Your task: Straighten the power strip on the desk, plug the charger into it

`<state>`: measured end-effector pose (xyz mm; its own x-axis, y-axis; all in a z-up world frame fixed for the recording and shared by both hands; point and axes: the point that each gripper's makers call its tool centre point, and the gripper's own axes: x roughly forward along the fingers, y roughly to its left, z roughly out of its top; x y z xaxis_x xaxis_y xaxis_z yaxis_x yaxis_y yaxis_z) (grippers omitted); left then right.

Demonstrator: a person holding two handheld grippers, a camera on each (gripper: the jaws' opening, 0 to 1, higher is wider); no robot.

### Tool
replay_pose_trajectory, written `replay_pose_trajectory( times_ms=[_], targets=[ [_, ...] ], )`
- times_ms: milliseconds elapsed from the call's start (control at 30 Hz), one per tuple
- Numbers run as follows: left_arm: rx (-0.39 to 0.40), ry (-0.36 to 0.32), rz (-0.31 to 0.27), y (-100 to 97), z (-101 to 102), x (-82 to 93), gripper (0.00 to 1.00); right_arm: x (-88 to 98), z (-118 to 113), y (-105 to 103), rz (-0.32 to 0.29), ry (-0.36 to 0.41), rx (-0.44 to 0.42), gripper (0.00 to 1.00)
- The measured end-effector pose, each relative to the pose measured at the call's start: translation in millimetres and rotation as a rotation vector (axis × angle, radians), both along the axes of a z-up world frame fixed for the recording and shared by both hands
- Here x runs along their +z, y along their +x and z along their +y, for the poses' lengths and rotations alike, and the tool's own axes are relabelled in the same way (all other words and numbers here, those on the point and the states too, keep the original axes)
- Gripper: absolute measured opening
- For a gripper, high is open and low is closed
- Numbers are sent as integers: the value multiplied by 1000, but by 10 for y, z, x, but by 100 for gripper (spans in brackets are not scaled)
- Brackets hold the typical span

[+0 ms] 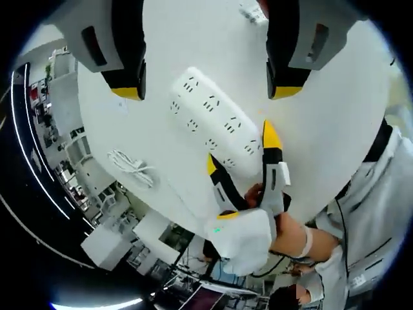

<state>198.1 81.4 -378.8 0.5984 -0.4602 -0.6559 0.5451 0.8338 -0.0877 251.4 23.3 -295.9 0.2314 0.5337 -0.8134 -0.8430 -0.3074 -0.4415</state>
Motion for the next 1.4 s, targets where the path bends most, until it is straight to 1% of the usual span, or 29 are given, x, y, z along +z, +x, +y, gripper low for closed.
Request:
replay_pose_trajectory(
  times_ms=[33, 100, 133, 167, 200, 233, 267, 300, 333, 367, 400, 433, 500, 533, 567, 600, 667, 700, 767, 900, 1133, 1267, 1400],
  targets=[
    [1, 0, 0, 8, 5, 0, 76, -11, 9, 15, -4, -10, 9, 75],
    [0, 0, 0, 17, 12, 0, 76, -83, 65, 113, -26, -72, 50, 75],
    [0, -2, -1, 19, 10, 1, 76, -138, 116, 148, -42, -114, 110, 74],
    [0, -2, -2, 18, 6, 1, 76, -175, 149, 209, -62, -145, 138, 74],
    [1, -2, -1, 24, 8, 1, 76, -254, 150, 284, -68, -207, 153, 74],
    [1, -2, -1, 27, 9, 1, 76, -301, 149, 293, -64, -239, 171, 73],
    [1, -1, -1, 27, 10, 1, 76, -357, 147, 329, -76, -286, 193, 73],
    [2, -2, -1, 28, 11, 1, 76, -403, 164, 367, -85, -315, 209, 74],
    [2, -2, -1, 27, 11, 1, 76, -443, 206, 361, -63, -319, 214, 73],
    [2, -1, -2, 27, 12, 1, 76, -453, 253, 366, -55, -310, 217, 72],
    [3, -1, -1, 28, 15, 2, 76, -497, 329, 386, -50, -321, 239, 71],
    [3, -1, -1, 29, 17, 2, 76, -521, 335, 412, -56, -352, 257, 71],
    [3, -2, -1, 45, 23, 2, 76, -558, 354, 456, -56, -380, 265, 70],
    [4, -2, -1, 50, 25, 1, 76, -599, 339, 454, -35, -411, 272, 70],
    [4, -1, -1, 67, 29, -1, 76, -615, 331, 443, -28, -422, 275, 69],
    [4, -1, -1, 74, 29, -2, 76, -652, 299, 413, -1, -452, 283, 70],
    [3, -1, -2, 77, 23, -3, 76, -712, 296, 405, 28, -464, 289, 69],
    [2, -2, -2, 77, 22, -3, 76, -722, 294, 405, 27, -467, 290, 68],
    [0, -3, -3, 82, 18, -3, 76, -804, 270, 425, 20, -508, 309, 66],
    [1, -5, -6, 73, 6, -6, 76, -877, 245, 406, 59, -533, 303, 66],
    [-2, -2, -5, 65, -12, -11, 76, -883, 222, 405, 66, -550, 302, 66],
    [-23, 12, 8, 76, -24, -14, 76, -883, 203, 408, 68, -550, 294, 66],
    [-50, 31, 21, 66, -39, -19, 76, -881, 158, 359, 72, -552, 271, 66]
  ],
)
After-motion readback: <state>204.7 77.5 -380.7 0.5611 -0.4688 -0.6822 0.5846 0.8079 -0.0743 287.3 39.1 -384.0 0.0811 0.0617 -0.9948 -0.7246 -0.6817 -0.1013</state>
